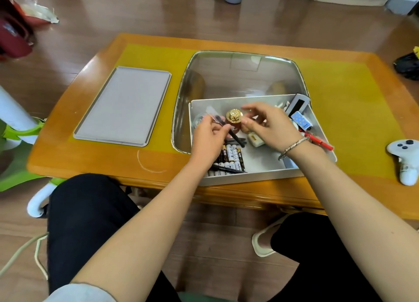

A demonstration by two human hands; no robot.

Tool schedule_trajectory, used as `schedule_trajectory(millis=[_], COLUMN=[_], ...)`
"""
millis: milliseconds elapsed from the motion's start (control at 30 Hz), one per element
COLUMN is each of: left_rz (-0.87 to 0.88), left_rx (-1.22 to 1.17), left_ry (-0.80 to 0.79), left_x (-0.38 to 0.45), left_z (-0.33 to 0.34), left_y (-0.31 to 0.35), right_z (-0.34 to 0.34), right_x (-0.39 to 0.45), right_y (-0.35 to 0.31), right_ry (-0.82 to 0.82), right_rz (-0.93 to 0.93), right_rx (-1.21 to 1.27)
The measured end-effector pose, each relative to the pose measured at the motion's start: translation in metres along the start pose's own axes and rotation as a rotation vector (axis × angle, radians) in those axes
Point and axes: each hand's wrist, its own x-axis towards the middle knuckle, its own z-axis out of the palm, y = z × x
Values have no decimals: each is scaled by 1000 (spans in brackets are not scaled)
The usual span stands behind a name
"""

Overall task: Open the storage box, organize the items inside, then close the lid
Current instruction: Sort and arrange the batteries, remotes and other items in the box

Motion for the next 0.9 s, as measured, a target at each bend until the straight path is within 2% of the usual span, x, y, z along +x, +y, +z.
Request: schedule_trajectory(millis=[100, 267, 333, 500, 567, 767, 900], left_rz=[-34, -83, -132, -183, -164, -31, -83], left_rx=[-127, -174, -35, 531, 672, 906, 996], left_ry=[120, 136, 91, -260, -317, -463, -524], left_x=[0, 0, 1, -12, -16, -19, -15], left_z=[-6, -8, -11, -7, -3, -1, 2], left_y=[1, 4, 3, -2, -4, -10, -12], right_z=[18, 40, 38, 39, 43, 57, 64], right_x=[-3, 5, 10, 25, 30, 38, 41], right_y=[6, 12, 20, 39, 41, 37, 36], right_ry=[-102, -51, -44, -178, -219, -266, -275], right_rz=[20, 2, 11, 16, 11, -5, 14], right_rx=[-55, -70, -103, -350, -405, -567, -618])
